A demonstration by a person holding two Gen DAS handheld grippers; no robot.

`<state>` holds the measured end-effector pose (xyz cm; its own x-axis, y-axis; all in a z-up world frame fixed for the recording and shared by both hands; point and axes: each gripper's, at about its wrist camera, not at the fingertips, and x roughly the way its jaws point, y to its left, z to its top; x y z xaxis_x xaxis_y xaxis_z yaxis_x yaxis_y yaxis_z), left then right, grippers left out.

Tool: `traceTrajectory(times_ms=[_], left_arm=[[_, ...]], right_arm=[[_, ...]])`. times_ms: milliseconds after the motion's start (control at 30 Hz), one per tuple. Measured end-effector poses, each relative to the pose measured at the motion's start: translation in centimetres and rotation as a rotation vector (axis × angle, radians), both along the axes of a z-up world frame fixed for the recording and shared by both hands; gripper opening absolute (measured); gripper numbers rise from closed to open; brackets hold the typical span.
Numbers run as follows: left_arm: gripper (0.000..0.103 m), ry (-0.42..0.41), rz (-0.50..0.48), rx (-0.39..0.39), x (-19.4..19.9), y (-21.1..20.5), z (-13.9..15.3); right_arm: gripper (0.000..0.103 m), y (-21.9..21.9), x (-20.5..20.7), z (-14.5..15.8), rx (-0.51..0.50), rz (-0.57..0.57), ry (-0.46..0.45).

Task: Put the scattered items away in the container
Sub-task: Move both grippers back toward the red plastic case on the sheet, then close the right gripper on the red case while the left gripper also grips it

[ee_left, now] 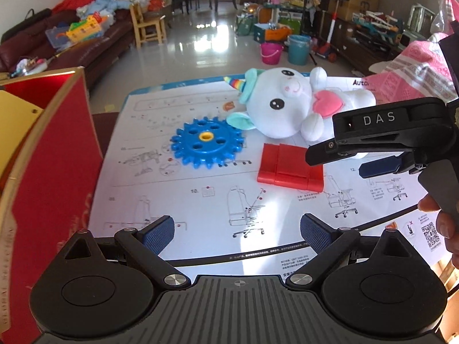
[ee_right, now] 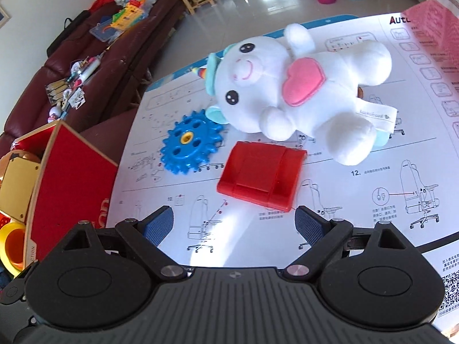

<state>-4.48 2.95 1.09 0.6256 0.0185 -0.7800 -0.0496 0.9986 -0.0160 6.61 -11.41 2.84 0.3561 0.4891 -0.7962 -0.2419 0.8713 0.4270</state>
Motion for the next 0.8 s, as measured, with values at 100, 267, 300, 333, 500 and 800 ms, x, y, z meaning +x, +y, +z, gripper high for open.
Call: traceTrajectory(times_ms=[100,267,300,333,500,800], left_arm=[[0.1,0.02,-0.027,-0.004,2.0,-0.9,-2.0],[0.1,0.014,-0.053,-0.037,5.2,-1.3,-4.2],[0.1,0.009,-0.061,-0.042,5.7,-1.3,-4.5],[0.1,0.004,-0.068,-0.041,6.2,-1.4,-4.8],[0.1,-0.003,-0.122,-0.036,8.4,-1.7,-6.0],[0.1,0.012,-0.163,-0.052,10.8,-1.8,-8.0]], right_arm=[[0.093,0.3,1.3,-1.3,-0.02,-0.007,0.007],[0.093,1.5,3.7,-3.4,-0.065,-0.013,0.015],[0.093,1.8,4.2,-3.8,-0.077,-0.007,0.011],[0.093,2.1,4.6,-4.1,-0.089,-0.003,0.005],[0.094,3.2,6.4,-5.3,-0.112,0.018,-0.005],[0.099,3.6,7.8,-6.7,-0.124,0.043,-0.004]])
